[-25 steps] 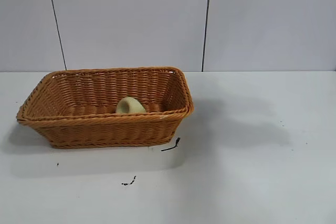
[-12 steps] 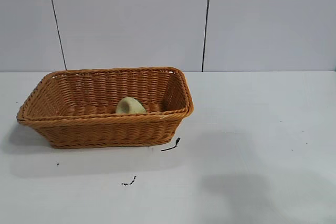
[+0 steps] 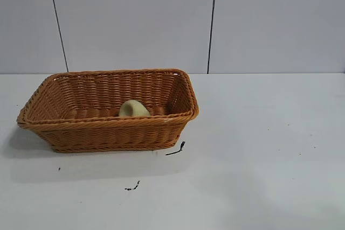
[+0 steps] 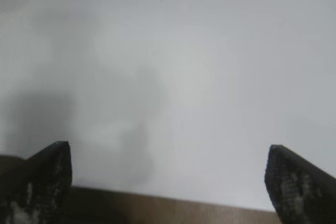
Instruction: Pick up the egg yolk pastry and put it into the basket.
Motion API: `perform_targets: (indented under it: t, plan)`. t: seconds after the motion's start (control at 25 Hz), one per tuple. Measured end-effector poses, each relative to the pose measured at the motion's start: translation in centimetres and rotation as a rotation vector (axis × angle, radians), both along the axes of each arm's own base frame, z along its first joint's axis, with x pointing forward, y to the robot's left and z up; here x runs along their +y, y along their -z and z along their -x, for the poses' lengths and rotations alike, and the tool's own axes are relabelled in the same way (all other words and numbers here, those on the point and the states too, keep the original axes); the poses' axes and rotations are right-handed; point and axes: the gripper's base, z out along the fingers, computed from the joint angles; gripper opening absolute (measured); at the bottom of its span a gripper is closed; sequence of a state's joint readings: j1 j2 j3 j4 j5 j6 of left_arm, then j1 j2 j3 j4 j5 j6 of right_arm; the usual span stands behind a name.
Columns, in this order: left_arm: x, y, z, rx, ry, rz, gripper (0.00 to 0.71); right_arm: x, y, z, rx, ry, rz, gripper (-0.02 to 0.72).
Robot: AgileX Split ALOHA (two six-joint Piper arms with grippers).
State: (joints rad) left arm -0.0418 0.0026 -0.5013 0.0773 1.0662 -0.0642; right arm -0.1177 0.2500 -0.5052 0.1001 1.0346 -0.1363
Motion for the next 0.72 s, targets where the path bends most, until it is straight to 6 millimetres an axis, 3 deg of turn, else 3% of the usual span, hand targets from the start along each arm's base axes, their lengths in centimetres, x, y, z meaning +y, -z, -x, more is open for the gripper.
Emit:
perform_targets:
  t: [0.72]
  plan:
    - [0.0, 0.0, 0.0, 0.0, 0.0, 0.0, 0.696, 0.1, -0.3, 4.0, -0.255, -0.097, 0.006, 0.694]
